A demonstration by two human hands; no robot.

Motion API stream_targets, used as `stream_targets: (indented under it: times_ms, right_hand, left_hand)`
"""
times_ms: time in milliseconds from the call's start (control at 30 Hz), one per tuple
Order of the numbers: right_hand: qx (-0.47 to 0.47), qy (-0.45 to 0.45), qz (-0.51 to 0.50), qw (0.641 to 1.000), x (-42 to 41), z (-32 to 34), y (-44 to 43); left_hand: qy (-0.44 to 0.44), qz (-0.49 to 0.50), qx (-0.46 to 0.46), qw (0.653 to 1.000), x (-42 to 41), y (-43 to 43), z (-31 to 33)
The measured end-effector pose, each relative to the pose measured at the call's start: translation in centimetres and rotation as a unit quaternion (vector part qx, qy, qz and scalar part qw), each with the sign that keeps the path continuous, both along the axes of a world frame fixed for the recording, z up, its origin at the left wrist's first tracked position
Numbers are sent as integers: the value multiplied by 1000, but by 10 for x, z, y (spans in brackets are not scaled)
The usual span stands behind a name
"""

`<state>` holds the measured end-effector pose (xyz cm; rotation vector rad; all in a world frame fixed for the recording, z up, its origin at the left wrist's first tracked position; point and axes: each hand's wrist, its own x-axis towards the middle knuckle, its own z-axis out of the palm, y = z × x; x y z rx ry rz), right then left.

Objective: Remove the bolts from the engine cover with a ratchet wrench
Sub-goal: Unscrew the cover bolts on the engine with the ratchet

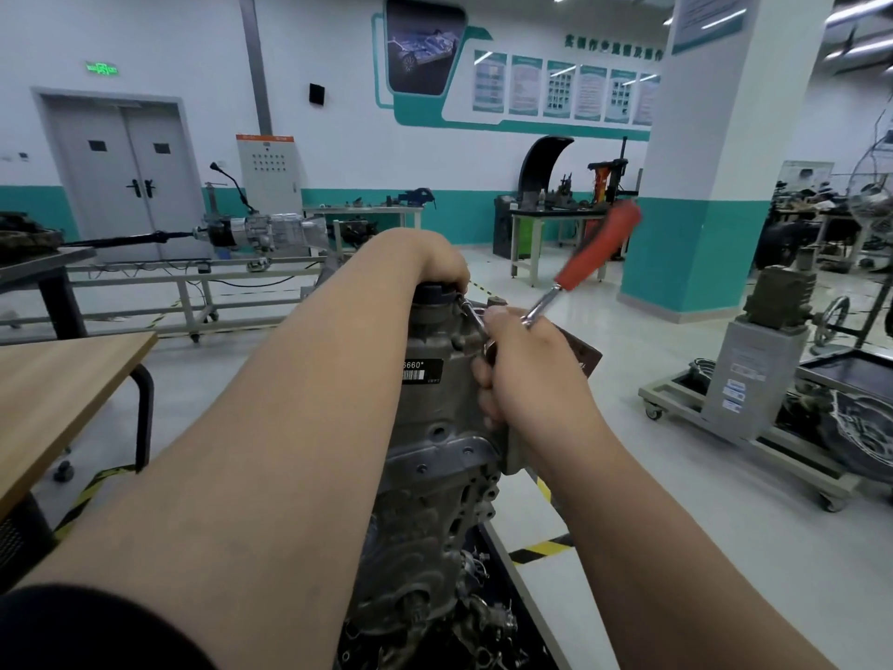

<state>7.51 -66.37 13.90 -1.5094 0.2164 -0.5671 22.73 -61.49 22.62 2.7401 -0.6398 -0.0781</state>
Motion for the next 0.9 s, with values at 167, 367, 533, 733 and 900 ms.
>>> stream_targets:
  times_ms: [167, 367, 533, 733, 900]
  right_hand:
    - [409, -80, 140, 898, -6, 4, 7]
    - [506, -65, 224, 831, -13, -2, 6]
    - [456, -16, 213, 864, -18, -7, 7]
    - [415, 22, 211, 885, -22, -6, 5]
    - [237, 51, 132, 961, -19, -3, -1]
  left_hand:
    - [5, -2, -6, 1000, 5, 0, -1]
    - [4, 3, -3, 1000, 3, 0, 1]
    - [14, 6, 7, 1000, 2, -1, 2]
    - [16, 13, 21, 1000, 1, -2, 4]
    - [18, 17, 28, 999, -3, -2, 5]
